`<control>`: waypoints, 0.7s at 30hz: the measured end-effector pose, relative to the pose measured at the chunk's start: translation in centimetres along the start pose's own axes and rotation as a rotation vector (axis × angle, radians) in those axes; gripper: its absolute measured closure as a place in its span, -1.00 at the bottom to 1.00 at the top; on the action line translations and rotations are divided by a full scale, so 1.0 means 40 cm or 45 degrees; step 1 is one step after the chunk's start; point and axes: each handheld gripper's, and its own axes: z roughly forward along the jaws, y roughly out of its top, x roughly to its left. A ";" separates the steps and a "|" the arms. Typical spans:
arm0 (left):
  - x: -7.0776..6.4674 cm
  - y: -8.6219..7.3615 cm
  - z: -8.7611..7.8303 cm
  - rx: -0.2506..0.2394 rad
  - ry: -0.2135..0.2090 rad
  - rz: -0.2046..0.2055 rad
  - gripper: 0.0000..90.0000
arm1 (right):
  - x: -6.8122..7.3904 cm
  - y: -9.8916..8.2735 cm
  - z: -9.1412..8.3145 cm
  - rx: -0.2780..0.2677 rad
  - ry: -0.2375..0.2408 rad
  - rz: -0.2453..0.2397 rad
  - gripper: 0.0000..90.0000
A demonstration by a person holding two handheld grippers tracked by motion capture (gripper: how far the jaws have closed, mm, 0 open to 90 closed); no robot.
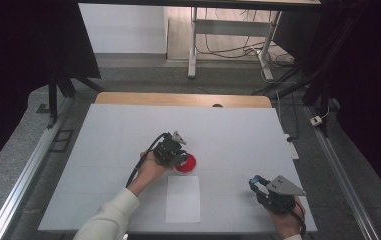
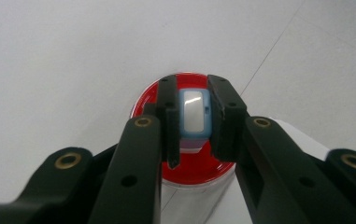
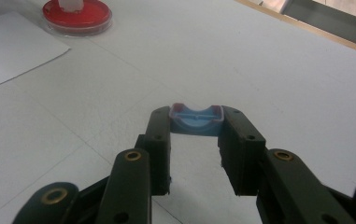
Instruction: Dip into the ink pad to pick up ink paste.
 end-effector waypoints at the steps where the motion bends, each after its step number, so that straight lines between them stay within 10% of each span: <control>1: -0.001 0.000 0.000 0.001 0.003 0.000 0.70 | 0.001 0.000 0.000 0.002 -0.001 -0.002 0.43; 21: -0.013 -0.013 0.003 -0.032 0.041 -0.003 0.70 | 0.009 0.006 -0.002 -0.008 0.011 -0.012 0.43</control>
